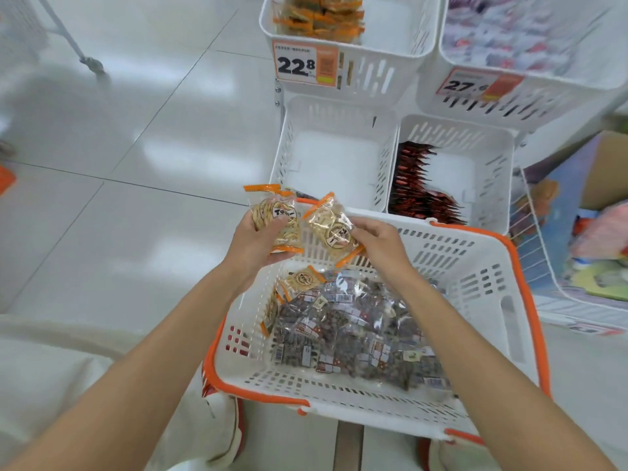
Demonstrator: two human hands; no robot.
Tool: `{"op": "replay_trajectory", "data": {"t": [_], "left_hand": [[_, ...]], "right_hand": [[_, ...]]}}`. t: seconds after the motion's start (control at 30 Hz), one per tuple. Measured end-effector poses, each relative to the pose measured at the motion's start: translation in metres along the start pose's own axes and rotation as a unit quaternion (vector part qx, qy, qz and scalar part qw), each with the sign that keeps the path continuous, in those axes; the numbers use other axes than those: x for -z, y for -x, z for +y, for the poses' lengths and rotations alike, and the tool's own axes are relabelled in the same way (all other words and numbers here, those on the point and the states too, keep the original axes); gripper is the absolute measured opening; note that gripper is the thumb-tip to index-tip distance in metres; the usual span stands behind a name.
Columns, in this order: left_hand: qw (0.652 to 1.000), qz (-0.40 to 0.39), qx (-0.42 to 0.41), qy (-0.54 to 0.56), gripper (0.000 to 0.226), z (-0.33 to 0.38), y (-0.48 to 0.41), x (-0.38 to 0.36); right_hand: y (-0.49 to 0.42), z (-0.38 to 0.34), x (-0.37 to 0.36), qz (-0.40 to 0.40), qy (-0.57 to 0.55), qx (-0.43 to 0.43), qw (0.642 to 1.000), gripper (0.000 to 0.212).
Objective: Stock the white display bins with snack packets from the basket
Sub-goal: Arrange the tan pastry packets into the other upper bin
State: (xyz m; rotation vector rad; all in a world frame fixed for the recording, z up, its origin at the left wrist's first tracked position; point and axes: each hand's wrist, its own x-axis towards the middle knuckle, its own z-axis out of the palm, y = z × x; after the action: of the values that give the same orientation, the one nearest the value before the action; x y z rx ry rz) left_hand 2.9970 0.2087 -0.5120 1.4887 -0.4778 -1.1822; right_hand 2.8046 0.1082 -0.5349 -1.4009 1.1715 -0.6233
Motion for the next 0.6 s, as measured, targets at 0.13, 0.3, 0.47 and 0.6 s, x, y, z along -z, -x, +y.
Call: {"op": "replay_trajectory", "data": {"t": [0.13, 0.3, 0.47, 0.6], "left_hand": [[0.999, -0.026, -0.024, -0.013, 0.033, 0.008, 0.013, -0.016], [0.996, -0.072, -0.026, -0.044, 0.032, 0.048, 0.029, -0.022], [0.972, -0.215, -0.006, -0.100, 0.046, 0.099, 0.041, -0.027], [0.951, -0.298, 0.003, -0.086, 0.044, 0.129, 0.042, -0.029]], "right_hand": [[0.021, -0.052, 0.010, -0.041, -0.104, -0.020, 0.994, 0.023], [0.039, -0.109, 0.032, -0.070, 0.102, 0.102, 0.987, 0.025], [0.046, -0.154, 0.028, -0.013, 0.200, 0.212, 0.956, 0.043], [0.044, -0.176, 0.019, 0.030, 0.185, 0.263, 0.946, 0.052]]}}
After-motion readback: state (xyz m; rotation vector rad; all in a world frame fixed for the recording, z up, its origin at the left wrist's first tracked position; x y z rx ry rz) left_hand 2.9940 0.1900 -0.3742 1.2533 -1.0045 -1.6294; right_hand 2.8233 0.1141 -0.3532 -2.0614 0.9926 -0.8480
